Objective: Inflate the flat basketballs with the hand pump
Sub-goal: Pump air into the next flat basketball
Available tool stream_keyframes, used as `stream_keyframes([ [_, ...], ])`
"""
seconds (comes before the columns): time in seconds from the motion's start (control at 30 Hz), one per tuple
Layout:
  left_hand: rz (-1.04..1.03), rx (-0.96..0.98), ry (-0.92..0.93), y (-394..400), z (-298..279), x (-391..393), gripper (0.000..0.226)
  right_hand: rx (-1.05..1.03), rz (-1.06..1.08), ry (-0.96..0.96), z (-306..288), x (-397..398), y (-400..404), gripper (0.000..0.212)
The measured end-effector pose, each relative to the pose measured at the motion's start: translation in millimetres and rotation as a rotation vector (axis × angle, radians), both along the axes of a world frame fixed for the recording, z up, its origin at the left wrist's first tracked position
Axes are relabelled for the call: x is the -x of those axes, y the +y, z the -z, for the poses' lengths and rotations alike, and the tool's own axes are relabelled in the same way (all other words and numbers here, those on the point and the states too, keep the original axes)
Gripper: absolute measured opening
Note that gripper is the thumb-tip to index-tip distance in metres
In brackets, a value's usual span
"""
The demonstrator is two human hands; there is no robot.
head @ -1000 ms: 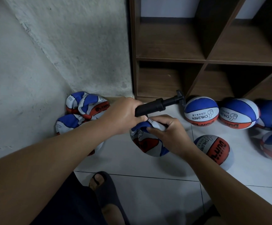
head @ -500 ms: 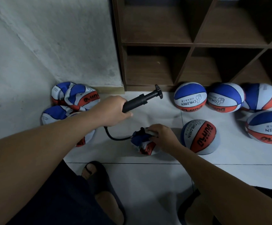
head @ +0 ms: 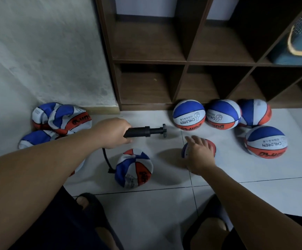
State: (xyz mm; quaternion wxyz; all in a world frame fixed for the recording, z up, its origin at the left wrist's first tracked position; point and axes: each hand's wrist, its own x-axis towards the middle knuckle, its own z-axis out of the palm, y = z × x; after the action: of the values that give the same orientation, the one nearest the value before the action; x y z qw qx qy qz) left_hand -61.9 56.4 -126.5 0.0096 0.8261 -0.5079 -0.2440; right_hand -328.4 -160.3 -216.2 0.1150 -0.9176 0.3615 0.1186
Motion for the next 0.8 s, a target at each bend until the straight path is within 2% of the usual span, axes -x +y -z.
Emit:
stream_keyframes([
  [0.07, 0.014, -0.012, 0.001, -5.6, 3.2, -0.6, 0.029, 0.068, 0.012, 0.125, 7.1, 16.7, -8.8, 0.123],
  [0.1, 0.015, -0.014, 0.002, -8.1, 5.3, -0.8, 0.029, 0.106, 0.000, 0.146, 12.4, 25.3, -12.5, 0.127],
  [0.23, 0.052, -0.048, -0.028, -15.4, 16.1, 0.5, 0.028, 0.117, 0.002, 0.105, 13.1, 42.0, -35.3, 0.115],
  [0.43, 0.095, -0.115, -0.067, -37.3, 21.9, 6.7, 0.030, -0.076, 0.103, 0.047, -1.0, 51.3, -90.3, 0.110],
  [0.53, 0.115, -0.137, -0.084, -52.2, 24.4, 15.8, 0.029, -0.154, 0.161, 0.055, 4.3, 56.8, -100.9, 0.133],
  [0.6, 0.124, -0.147, -0.081, -61.8, 29.1, 19.7, 0.030, -0.152, 0.185, 0.028, 13.7, 59.4, -101.7, 0.154],
  [0.63, 0.130, -0.156, -0.078, -67.1, 31.1, 21.5, 0.029, -0.135, 0.185, 0.005, 20.0, 62.8, -102.8, 0.158],
  [0.8, 0.140, -0.190, -0.076, -89.4, 37.3, 25.6, 0.028, -0.030, 0.217, -0.061, 30.8, 80.1, -126.8, 0.144],
])
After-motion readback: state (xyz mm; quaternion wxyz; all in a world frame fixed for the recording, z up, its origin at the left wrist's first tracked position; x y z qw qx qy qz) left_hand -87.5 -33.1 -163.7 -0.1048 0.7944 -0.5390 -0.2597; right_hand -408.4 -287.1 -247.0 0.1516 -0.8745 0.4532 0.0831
